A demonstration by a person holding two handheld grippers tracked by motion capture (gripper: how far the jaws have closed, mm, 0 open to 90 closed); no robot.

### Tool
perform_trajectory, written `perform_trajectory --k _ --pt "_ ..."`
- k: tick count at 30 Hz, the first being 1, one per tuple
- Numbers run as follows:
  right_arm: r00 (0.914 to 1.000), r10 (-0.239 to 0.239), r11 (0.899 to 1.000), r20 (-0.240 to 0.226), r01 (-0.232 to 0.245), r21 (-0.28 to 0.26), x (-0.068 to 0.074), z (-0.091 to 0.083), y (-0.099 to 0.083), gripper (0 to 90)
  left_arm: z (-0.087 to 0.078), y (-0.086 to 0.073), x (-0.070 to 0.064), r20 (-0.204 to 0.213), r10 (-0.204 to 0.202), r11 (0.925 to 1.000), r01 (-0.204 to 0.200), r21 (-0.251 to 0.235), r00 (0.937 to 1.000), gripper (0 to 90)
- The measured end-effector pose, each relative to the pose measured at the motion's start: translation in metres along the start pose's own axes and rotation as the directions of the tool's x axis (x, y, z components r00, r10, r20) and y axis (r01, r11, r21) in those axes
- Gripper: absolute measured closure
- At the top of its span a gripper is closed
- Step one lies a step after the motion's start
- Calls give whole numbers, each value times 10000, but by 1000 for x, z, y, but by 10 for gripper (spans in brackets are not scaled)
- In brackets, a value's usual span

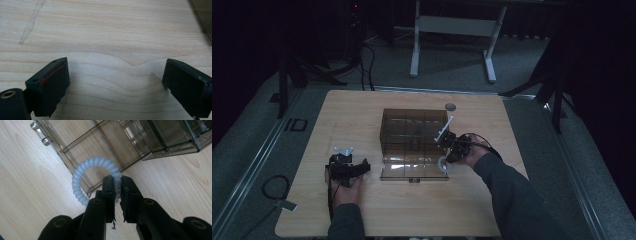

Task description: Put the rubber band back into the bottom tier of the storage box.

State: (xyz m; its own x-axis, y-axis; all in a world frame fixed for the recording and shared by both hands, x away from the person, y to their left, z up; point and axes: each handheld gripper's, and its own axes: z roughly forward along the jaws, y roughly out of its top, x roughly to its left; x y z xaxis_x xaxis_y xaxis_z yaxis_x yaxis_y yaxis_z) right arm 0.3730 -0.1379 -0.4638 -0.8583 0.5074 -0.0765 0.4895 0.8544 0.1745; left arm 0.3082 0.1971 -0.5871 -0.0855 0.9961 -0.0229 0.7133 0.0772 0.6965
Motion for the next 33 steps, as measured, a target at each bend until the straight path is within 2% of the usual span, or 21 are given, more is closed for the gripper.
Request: perform_trajectory --k 11,25,33 --pt "10000 12 10000 19 -13 63 -1 9 6 818 0 0 0 3 -15 10000 15 3 10000 73" --pt "9995 -298 9993 86 296 246 6 21 16 818 0 0 0 5 -5 10000 5 10 10000 73" --pt "9993 -326 9988 171 320 364 7 26 20 818 0 0 0 2 7 10000 -7 18 10000 72"
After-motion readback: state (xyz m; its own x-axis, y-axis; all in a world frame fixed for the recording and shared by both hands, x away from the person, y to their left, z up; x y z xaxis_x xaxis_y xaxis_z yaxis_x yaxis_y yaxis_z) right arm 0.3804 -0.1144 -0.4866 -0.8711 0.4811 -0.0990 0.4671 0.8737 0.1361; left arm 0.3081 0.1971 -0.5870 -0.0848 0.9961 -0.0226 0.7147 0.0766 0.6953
